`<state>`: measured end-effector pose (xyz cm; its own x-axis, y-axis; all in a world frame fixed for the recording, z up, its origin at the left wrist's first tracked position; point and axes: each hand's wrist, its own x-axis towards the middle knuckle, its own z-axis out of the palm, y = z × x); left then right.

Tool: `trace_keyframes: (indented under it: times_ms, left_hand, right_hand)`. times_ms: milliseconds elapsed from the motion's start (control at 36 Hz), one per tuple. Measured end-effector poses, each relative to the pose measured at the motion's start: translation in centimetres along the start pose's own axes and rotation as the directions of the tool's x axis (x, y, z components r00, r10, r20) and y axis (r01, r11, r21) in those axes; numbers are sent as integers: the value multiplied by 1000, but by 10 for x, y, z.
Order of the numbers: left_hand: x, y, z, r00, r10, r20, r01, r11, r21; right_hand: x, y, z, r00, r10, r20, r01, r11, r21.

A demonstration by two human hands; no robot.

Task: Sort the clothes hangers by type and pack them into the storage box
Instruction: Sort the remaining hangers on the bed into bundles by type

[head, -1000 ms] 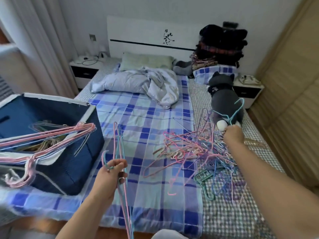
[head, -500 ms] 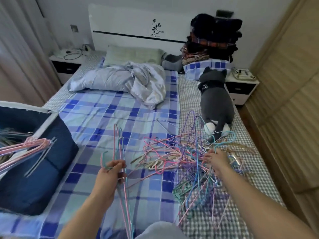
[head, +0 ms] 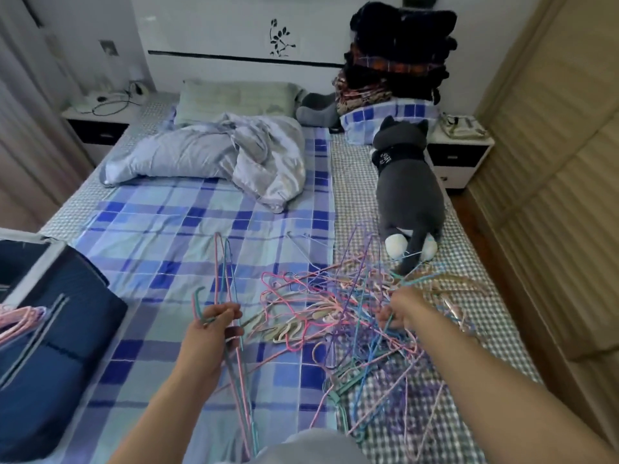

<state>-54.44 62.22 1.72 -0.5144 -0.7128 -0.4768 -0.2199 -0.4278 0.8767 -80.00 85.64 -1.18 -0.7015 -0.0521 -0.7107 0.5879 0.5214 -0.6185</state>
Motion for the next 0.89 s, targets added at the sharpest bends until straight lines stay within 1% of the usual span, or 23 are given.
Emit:
trace_keyframes:
  times_ms: [28,56,111,194,222,306,361,417,444,500,556,583,639,667,722,778,806,861,889]
  left_hand:
    - [1,0,-1,1000,2,10,-2,1000,-17]
    - [2,0,-2,1000,0,23,1,1000,-28]
    - [8,-2,-5,999,-12,40,13,999,-37]
    - [14,-4,-7,999,-40,31,39,999,19]
    - [16,-5,-7,999,-43,25,43,999,34]
    - [20,-2,-1,998,-58,33,56,997,47]
    - [24,-3,4,997,-67,47,65,997,47]
    - [26,-4,7,996,-69,61,67,997,43]
    - [27,-5,8,995,-69,68,66,997,44]
    - [27,-8,10,995,-68,79,64,997,53]
    - [27,-11,11,993,-74,90,68,995,66]
    - [26,-13,12,992,-79,94,73,995,71]
    - [25,-16,12,992,-86,96,79,994,79]
    - [25,-16,11,992,-84,95,76,993,86]
    - [23,-19,11,992,-81,97,71,992,104]
    - [21,-20,11,992,-82,96,72,992,107]
    - [20,-21,11,992,-83,93,74,992,102]
    - [17,-21,11,993,-78,87,70,993,95]
    - [15,-19,12,994,-71,87,63,994,93]
  right_hand:
    - [3,21,0,999,43,18,-42,998,-57]
    - [6,37,-1,999,53,11,-52,994,-99]
    - [13,56,-2,997,3,-80,-9,997,-78]
    - [14,66,-1,967,-70,-245,68,998,-15]
    - [11,65,0,952,-102,-289,93,995,-45]
    - [-1,58,-1,904,-240,-353,138,947,-291]
    - [-5,54,-2,894,-270,-358,133,922,-363]
    - [1,55,-3,909,-258,-328,97,895,-435]
    - [4,55,-6,926,-243,-289,71,863,-500]
    - [13,53,-15,953,-185,-241,16,823,-568]
    - [22,55,-28,963,-156,-221,-16,782,-623]
    - [24,56,-34,961,-152,-232,-27,781,-624]
    - [25,61,-43,956,-176,-235,12,823,-569]
    - [25,62,-46,960,-185,-211,38,831,-555]
    - [27,65,-50,958,-174,-228,37,864,-503]
    - [25,62,-50,950,-119,-289,9,934,-356]
    - [18,60,-47,944,-110,-312,25,964,-264]
    - [4,54,-34,940,-104,-324,87,994,-67]
    - [-3,51,-25,939,-140,-313,139,990,-25]
